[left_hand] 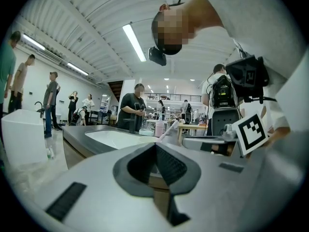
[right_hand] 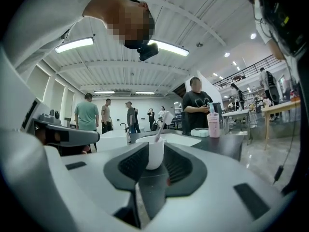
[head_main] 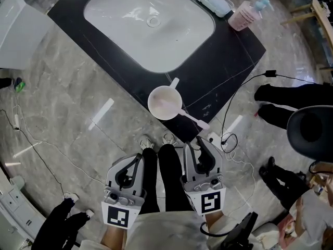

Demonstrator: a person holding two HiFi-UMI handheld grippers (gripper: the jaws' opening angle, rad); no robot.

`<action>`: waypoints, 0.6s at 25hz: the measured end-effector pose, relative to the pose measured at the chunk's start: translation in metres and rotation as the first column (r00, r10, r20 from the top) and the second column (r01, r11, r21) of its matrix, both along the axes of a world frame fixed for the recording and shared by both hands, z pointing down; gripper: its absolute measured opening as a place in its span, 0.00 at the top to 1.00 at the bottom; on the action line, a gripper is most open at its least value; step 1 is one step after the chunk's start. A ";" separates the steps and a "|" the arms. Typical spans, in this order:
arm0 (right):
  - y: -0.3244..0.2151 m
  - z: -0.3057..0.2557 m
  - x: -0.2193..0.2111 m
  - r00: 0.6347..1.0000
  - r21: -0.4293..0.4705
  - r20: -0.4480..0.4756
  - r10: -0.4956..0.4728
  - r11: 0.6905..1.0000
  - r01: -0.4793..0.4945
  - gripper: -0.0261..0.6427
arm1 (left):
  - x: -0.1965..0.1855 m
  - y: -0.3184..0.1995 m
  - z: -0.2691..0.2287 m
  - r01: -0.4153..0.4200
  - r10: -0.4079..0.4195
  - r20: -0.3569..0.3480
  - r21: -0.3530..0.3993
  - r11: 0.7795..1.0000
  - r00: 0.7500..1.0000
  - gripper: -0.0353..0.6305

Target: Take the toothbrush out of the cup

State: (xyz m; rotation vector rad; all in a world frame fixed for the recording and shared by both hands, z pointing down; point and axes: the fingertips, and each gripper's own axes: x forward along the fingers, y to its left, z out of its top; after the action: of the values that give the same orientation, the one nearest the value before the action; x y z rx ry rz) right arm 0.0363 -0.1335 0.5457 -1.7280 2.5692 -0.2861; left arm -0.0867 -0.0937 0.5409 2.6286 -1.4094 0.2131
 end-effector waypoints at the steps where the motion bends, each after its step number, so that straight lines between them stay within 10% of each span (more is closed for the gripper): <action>1: -0.002 -0.001 0.000 1.000 0.009 -0.003 0.002 1.000 -0.002 0.82 | 0.000 0.000 0.000 0.000 0.000 0.001 0.001 1.000 1.000 0.95; 15: -0.034 -0.011 -0.007 1.000 0.069 -0.029 -0.010 0.998 0.012 0.64 | -0.001 -0.005 0.001 -0.004 0.004 0.006 -0.012 1.000 1.000 0.95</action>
State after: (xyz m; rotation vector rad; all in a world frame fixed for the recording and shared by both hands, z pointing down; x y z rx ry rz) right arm 0.0297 -0.1674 0.5344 -1.7081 2.5760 -0.1722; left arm -0.0874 -0.0984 0.5421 2.6240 -1.4001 0.2288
